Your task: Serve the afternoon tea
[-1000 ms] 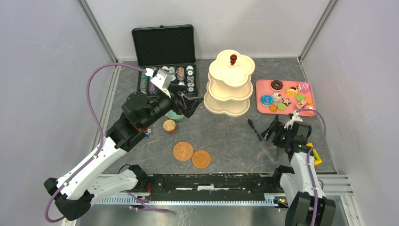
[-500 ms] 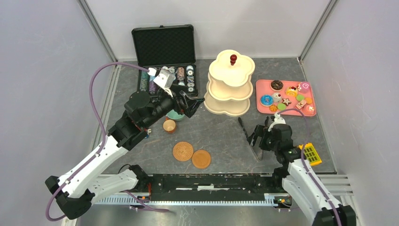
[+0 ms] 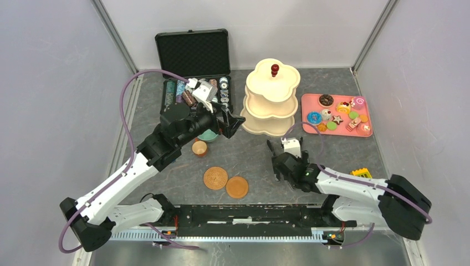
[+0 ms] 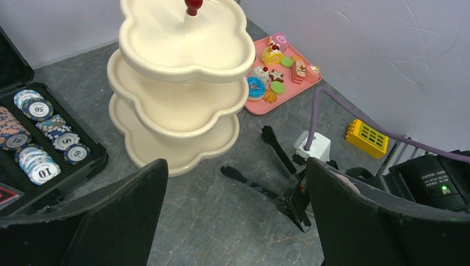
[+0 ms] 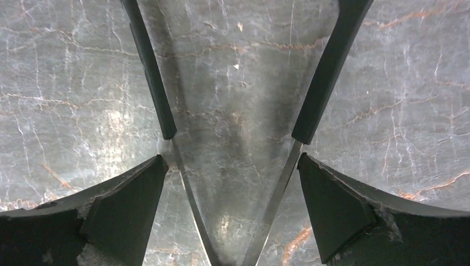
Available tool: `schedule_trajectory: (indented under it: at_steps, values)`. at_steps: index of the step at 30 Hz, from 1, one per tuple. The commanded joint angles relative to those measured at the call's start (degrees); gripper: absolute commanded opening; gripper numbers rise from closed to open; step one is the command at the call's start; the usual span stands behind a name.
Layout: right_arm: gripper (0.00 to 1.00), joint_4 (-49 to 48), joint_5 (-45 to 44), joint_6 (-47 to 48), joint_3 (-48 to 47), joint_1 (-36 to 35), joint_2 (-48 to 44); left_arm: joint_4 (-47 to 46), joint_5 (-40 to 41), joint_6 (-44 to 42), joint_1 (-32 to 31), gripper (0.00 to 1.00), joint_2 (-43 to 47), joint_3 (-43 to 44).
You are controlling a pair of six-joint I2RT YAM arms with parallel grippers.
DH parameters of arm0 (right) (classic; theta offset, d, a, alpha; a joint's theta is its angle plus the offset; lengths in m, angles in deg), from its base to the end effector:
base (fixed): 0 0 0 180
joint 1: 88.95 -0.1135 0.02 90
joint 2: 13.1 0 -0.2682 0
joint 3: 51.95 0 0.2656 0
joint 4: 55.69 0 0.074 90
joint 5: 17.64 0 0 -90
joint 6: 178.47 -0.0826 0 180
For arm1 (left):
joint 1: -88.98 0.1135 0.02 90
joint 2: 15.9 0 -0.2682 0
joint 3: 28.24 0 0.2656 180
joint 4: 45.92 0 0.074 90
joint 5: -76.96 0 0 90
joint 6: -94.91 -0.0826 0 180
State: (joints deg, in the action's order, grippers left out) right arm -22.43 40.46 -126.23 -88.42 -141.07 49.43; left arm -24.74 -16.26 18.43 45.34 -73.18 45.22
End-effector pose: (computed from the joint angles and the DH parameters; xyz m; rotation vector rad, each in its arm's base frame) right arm 0.1624 0.1377 0.1108 -0.1124 2.3868 -0.0203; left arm 0.2038 -0.2007 0.3995 0.4898 1.6498 -0.7966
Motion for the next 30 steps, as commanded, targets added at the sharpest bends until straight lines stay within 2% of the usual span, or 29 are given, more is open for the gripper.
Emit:
schedule_trajectory:
  at_steps: [1, 7, 10, 13, 15, 19, 25, 27, 30]
  values:
    - [0.98, -2.7, -8.7, -0.2, -1.0, -2.5, 3.3, 1.8, 1.0, -3.3, -0.3, 1.0, -0.8, 4.9]
    - [0.98, -13.5, -6.1, 4.8, 7.4, -2.6, -2.9, 3.1, 0.9, -2.4, -0.5, 1.0, -1.2, 7.0]
    - [0.91, -15.1, -5.7, 5.8, 9.0, -2.5, -5.2, 3.4, 2.2, -3.7, -0.5, 1.0, -1.2, 6.1]
    - [0.89, -15.1, -6.2, 5.2, 9.4, -2.4, -5.1, 4.2, 2.9, -5.6, -0.5, 1.0, -1.1, 5.6]
    - [0.89, -15.2, -6.2, 5.0, 9.0, -2.4, -4.2, 4.1, 4.9, -6.3, -0.5, 1.0, -0.6, 4.9]
    - [0.96, -10.0, -8.6, -0.6, 6.7, -1.2, -0.6, 2.9, 5.3, -6.7, -0.5, 1.0, 0.6, 2.4]
    - [0.98, -11.8, -4.3, -1.3, 7.8, 1.8, 0.6, 2.9, 5.5, -7.1, -0.5, 1.0, 1.1, 1.2]
    - [0.93, -10.9, -4.8, -1.7, 7.5, 2.0, 0.8, 2.7, 5.5, -7.1, -0.5, 1.0, 1.3, 1.0]
    - [0.8, -10.6, -4.0, -1.5, 7.4, 2.0, 1.1, 2.6, 5.6, -7.2, -0.5, 1.0, 1.7, 0.6]
